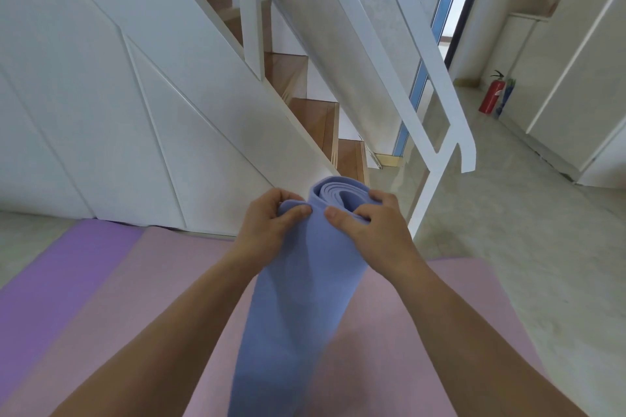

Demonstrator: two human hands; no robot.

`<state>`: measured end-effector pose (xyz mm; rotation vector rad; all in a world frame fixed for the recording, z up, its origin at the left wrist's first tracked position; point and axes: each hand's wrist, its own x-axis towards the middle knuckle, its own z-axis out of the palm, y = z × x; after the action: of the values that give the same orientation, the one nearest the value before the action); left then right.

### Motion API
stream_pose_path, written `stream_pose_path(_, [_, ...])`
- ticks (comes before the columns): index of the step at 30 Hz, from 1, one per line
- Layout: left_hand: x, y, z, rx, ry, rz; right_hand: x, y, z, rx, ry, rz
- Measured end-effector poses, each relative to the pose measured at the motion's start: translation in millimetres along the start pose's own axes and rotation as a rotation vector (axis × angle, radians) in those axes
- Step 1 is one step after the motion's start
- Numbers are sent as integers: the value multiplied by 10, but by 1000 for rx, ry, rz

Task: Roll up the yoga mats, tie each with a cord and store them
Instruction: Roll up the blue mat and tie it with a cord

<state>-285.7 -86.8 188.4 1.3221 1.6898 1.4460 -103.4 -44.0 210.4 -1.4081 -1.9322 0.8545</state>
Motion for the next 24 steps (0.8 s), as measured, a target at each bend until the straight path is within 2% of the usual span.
stream_pose_path(4, [62,43,289,101,104,4,-43,271,104,276,89,92])
stream_pose_path(7, [59,-142,665,320,-10,33,-131,798,300,518,154,269])
stream_pose_path(11, [-213,-970,1095,708,-185,255,-379,1713,544,686,248,555])
stream_pose_path(12, [-319,-1248,1121,813,-293,238,-448,1951,575,710,248,626])
stream_pose_path(16, [-576,-2296,975,1252,-689,-59,-704,2923,736,775,225,879])
stream_pose_path(18, [-587,-2695,928,1306,-813,-152,-798,3375,853,800,248,984])
stream_pose_path(21, [-521,-3114,992,1301,-925,-187,-904,3894,1056,788,259,1147])
stream_pose_path(22, [-502,-3219,1045,1282,-957,-196,-945,4036,1122,745,242,1209])
stream_pose_path(24, [-454,-3414,1122,1232,-1023,-204,-977,4236,1219,501,168,1280])
